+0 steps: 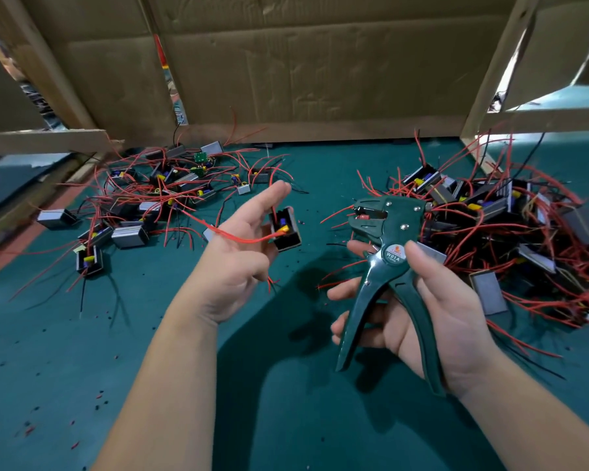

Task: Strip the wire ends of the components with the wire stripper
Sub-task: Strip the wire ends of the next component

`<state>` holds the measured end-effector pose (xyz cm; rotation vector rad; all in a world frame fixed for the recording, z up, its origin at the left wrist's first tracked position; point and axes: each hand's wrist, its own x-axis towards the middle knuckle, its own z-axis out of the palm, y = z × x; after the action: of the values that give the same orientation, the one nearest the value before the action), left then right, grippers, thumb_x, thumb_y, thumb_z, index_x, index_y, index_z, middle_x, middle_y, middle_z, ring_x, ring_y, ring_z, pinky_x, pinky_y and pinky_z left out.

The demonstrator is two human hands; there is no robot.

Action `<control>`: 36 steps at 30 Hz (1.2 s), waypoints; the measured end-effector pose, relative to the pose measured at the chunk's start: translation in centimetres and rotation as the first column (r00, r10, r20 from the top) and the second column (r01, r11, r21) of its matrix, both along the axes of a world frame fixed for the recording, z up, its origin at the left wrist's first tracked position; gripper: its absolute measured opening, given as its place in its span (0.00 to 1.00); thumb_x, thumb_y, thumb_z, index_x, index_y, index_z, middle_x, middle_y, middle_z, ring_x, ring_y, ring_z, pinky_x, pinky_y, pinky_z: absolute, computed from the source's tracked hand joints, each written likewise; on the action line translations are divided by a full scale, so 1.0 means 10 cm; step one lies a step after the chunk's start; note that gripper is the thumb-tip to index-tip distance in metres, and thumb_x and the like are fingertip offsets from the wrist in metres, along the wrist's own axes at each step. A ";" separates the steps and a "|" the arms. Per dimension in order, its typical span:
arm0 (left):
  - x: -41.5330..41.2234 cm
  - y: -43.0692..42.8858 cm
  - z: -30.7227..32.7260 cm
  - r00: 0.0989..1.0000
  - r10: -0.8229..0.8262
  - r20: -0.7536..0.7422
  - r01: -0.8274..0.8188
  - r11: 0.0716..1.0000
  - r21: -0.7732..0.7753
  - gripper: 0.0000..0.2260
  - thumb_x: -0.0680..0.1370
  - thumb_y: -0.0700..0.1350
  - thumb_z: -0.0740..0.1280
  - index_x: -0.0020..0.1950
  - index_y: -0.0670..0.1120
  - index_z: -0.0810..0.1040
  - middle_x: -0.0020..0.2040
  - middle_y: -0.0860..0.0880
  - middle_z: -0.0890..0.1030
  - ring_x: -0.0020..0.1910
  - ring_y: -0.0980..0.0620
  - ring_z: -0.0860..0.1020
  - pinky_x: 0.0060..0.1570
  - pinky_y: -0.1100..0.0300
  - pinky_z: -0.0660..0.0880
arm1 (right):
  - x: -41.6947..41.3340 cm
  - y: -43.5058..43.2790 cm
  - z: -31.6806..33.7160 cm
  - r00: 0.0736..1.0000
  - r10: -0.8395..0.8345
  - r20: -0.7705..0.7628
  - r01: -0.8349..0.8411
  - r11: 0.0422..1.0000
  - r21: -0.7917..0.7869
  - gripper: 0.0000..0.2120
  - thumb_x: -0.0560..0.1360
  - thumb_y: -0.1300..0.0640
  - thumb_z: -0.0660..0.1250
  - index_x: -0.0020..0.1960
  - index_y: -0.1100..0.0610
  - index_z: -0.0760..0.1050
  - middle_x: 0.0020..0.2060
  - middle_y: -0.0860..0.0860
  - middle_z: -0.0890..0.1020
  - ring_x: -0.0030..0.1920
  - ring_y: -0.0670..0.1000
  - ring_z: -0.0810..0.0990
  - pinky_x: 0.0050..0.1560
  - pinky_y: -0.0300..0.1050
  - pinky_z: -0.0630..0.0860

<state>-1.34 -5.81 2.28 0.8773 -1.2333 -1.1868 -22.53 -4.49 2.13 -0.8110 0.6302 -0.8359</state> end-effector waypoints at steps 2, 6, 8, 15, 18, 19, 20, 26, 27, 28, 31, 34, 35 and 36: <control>-0.04 -0.01 -0.01 0.996 -0.032 0.080 0.033 0.999 -0.002 0.40 0.59 0.26 0.55 0.72 0.44 0.66 0.71 0.49 0.71 0.70 0.53 0.69 0.68 0.56 0.66 | 0.00 0.00 0.00 1.000 0.002 0.001 -0.002 1.000 0.001 0.35 0.61 0.39 0.67 0.64 0.57 0.74 0.45 0.68 0.80 0.37 0.67 0.80 0.41 0.64 0.78; -0.06 -0.01 -0.03 0.970 -0.013 0.244 0.013 1.000 0.002 0.17 0.79 0.35 0.63 0.67 0.47 0.74 0.64 0.55 0.78 0.64 0.62 0.73 0.62 0.70 0.68 | 0.00 0.00 -0.01 1.000 0.001 -0.006 -0.001 1.000 -0.009 0.34 0.65 0.39 0.65 0.65 0.57 0.73 0.46 0.67 0.81 0.38 0.66 0.80 0.42 0.63 0.78; -0.08 0.00 -0.03 0.960 0.036 0.276 -0.038 0.999 0.002 0.10 0.77 0.44 0.65 0.56 0.47 0.82 0.55 0.55 0.83 0.59 0.62 0.77 0.56 0.72 0.71 | 0.00 0.01 -0.02 1.000 -0.003 -0.012 0.003 1.000 -0.015 0.32 0.68 0.39 0.61 0.66 0.58 0.72 0.45 0.67 0.81 0.38 0.66 0.80 0.42 0.62 0.78; -0.22 -0.02 -0.04 0.981 0.087 0.171 -0.097 0.994 0.049 0.15 0.72 0.43 0.68 0.55 0.50 0.66 0.39 0.49 0.86 0.40 0.52 0.84 0.42 0.66 0.77 | 0.01 0.01 -0.02 0.999 0.016 -0.032 -0.016 1.000 -0.005 0.31 0.69 0.40 0.62 0.65 0.58 0.73 0.46 0.67 0.80 0.37 0.66 0.80 0.41 0.62 0.78; -0.24 0.01 0.00 0.985 0.079 0.156 -0.086 0.995 0.043 0.16 0.73 0.47 0.66 0.58 0.50 0.68 0.41 0.49 0.86 0.44 0.52 0.84 0.44 0.67 0.76 | 0.02 0.01 -0.03 0.999 0.026 -0.025 -0.026 1.000 0.004 0.30 0.70 0.41 0.60 0.65 0.59 0.72 0.46 0.67 0.81 0.37 0.66 0.80 0.41 0.61 0.78; -0.24 0.01 0.01 0.987 0.065 0.146 -0.073 0.996 0.051 0.14 0.73 0.47 0.65 0.57 0.49 0.70 0.41 0.49 0.86 0.43 0.52 0.84 0.43 0.67 0.76 | 0.03 0.02 -0.03 0.999 0.031 -0.020 -0.030 0.999 0.009 0.30 0.70 0.41 0.60 0.64 0.59 0.72 0.46 0.67 0.81 0.37 0.66 0.80 0.41 0.62 0.78; -0.25 0.02 0.01 0.990 0.048 0.130 -0.056 0.997 0.058 0.12 0.73 0.47 0.66 0.55 0.48 0.73 0.41 0.48 0.86 0.41 0.52 0.84 0.42 0.66 0.77 | 0.03 0.02 -0.03 0.999 0.035 -0.014 -0.035 0.999 0.017 0.30 0.70 0.41 0.59 0.63 0.60 0.73 0.46 0.67 0.81 0.37 0.65 0.80 0.41 0.62 0.78; -0.33 0.03 0.02 0.996 0.092 0.012 -0.093 0.994 0.059 0.04 0.72 0.48 0.71 0.41 0.50 0.85 0.39 0.48 0.85 0.32 0.54 0.80 0.36 0.65 0.76 | 0.03 0.03 0.00 0.993 0.070 0.091 -0.076 0.995 0.067 0.38 0.63 0.40 0.72 0.61 0.66 0.73 0.48 0.67 0.81 0.36 0.66 0.81 0.41 0.62 0.79; -0.33 0.02 0.02 0.992 0.127 0.028 -0.128 0.990 0.056 0.03 0.71 0.48 0.71 0.40 0.50 0.85 0.36 0.49 0.84 0.29 0.56 0.78 0.33 0.67 0.74 | 0.02 0.02 0.01 0.987 0.088 0.131 -0.097 0.993 0.069 0.36 0.61 0.40 0.74 0.58 0.66 0.76 0.48 0.67 0.81 0.37 0.66 0.81 0.41 0.62 0.79; -0.33 0.02 0.02 0.985 0.163 0.049 -0.165 0.985 0.042 0.04 0.71 0.46 0.71 0.39 0.51 0.85 0.33 0.50 0.83 0.27 0.58 0.75 0.31 0.68 0.73 | 0.01 0.02 0.02 0.979 0.113 0.171 -0.126 0.990 0.068 0.33 0.62 0.41 0.73 0.55 0.65 0.77 0.48 0.67 0.81 0.37 0.66 0.81 0.41 0.62 0.79; -0.34 0.00 0.03 0.970 0.238 0.055 -0.239 0.971 0.007 0.05 0.70 0.45 0.70 0.35 0.51 0.84 0.28 0.53 0.79 0.26 0.60 0.70 0.29 0.71 0.68 | -0.07 0.00 0.05 0.933 0.224 0.283 -0.252 0.966 0.063 0.28 0.66 0.42 0.72 0.54 0.65 0.78 0.49 0.68 0.81 0.39 0.66 0.81 0.43 0.62 0.79; -0.34 0.00 0.05 0.966 0.255 0.033 -0.256 0.967 0.012 0.06 0.70 0.44 0.69 0.33 0.51 0.83 0.26 0.55 0.76 0.26 0.62 0.70 0.31 0.71 0.67 | -0.10 0.01 0.07 0.901 0.281 0.332 -0.318 0.946 0.062 0.28 0.66 0.44 0.74 0.54 0.65 0.78 0.48 0.67 0.81 0.40 0.66 0.81 0.43 0.62 0.80; -0.34 0.01 0.06 0.967 0.253 0.036 -0.254 0.967 0.009 0.06 0.70 0.43 0.69 0.33 0.50 0.82 0.26 0.56 0.76 0.26 0.62 0.70 0.31 0.71 0.67 | -0.08 0.02 0.08 0.906 0.268 0.328 -0.305 0.950 0.068 0.28 0.65 0.44 0.75 0.54 0.65 0.78 0.49 0.67 0.81 0.39 0.66 0.81 0.42 0.62 0.80; -0.34 0.01 0.06 0.968 0.245 0.050 -0.246 0.969 0.001 0.06 0.70 0.43 0.69 0.32 0.49 0.81 0.26 0.56 0.75 0.26 0.62 0.69 0.31 0.71 0.67 | -0.06 0.03 0.08 0.919 0.239 0.314 -0.273 0.960 0.068 0.28 0.63 0.45 0.77 0.54 0.64 0.78 0.51 0.66 0.80 0.38 0.66 0.81 0.41 0.61 0.79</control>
<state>-4.76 -5.70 2.83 1.0384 -1.1231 -0.9764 -23.13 -4.15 2.88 -0.6310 0.2857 -0.6606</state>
